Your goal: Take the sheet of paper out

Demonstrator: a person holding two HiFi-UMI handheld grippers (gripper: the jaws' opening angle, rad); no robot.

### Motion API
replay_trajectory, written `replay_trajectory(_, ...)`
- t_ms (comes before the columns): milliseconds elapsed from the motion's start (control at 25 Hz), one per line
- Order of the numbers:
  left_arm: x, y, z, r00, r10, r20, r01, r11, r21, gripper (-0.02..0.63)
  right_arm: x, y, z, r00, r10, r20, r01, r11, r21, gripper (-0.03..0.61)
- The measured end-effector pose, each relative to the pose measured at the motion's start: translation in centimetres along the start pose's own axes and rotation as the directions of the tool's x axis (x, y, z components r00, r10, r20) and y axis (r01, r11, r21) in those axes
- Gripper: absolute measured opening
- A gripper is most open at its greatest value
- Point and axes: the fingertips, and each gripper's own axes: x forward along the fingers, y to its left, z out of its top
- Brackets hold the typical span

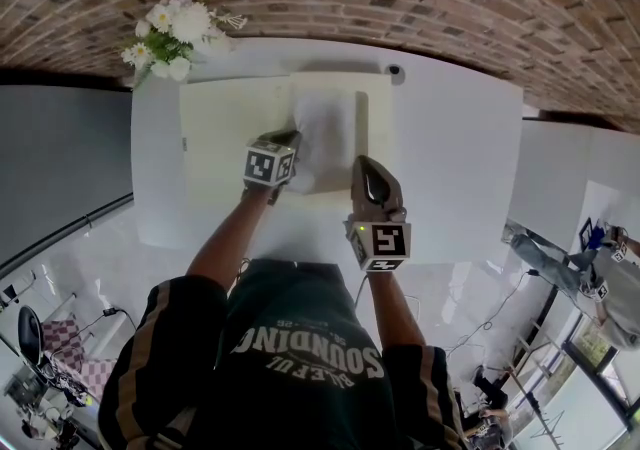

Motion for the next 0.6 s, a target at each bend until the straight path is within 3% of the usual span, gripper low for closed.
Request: replay_trajectory(600,-5.0,3.5,-1.1,0.999,0.048,0.023,-0.048,0.999,-0.006,0.011,-0.5,3.1,1.1,0.999,0.025,0.032,-0.024,0.999,-0.023,-0.002)
